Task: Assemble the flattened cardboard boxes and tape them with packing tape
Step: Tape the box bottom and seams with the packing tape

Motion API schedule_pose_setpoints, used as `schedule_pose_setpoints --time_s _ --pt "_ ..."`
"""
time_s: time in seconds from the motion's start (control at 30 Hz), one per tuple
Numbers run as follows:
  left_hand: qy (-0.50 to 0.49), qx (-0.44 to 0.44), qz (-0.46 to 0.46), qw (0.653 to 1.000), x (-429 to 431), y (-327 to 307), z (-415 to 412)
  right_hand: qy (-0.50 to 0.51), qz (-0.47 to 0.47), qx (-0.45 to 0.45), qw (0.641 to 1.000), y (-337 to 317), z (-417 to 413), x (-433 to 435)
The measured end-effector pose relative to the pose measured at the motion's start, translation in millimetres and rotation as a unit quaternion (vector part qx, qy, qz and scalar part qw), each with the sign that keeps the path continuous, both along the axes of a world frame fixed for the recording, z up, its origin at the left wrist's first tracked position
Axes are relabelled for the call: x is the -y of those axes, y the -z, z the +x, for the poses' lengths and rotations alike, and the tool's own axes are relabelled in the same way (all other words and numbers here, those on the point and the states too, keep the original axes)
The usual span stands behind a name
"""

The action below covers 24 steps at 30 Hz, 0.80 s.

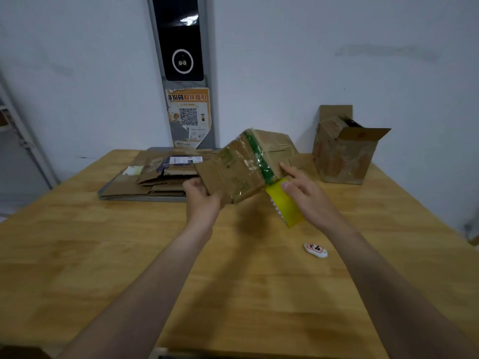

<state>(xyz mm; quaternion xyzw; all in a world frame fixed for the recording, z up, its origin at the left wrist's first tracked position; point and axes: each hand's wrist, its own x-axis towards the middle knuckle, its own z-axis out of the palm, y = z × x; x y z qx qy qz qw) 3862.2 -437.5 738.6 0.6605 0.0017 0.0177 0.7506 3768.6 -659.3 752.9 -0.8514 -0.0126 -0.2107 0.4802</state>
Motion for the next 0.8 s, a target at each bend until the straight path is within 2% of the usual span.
schedule_pose_setpoints --time_s 0.13,0.23,0.33,0.57,0.7,0.73,0.8 --pt "-0.016 0.147 0.053 0.988 5 -53 0 0.023 0.032 0.059 0.998 -32 -17 -11" --pt "-0.03 0.205 0.061 0.976 7 -98 1 0.026 0.028 0.097 0.995 -57 -25 -20" --pt "-0.047 0.248 0.118 0.96 6 -139 -2 0.029 0.03 0.138 0.99 -74 -31 -25" --pt "-0.05 0.284 0.25 0.924 7 -195 11 0.039 0.051 0.221 0.973 -97 -38 -32" --pt "-0.044 0.308 0.321 0.894 16 -181 17 0.043 -0.014 0.214 0.976 -89 -32 -36" --pt "-0.044 0.31 0.323 0.893 18 -176 19 0.054 -0.031 0.211 0.975 -85 -30 -35" --pt "-0.011 0.296 0.281 0.913 18 -174 24 0.065 -0.047 0.222 0.972 -80 -26 -33"
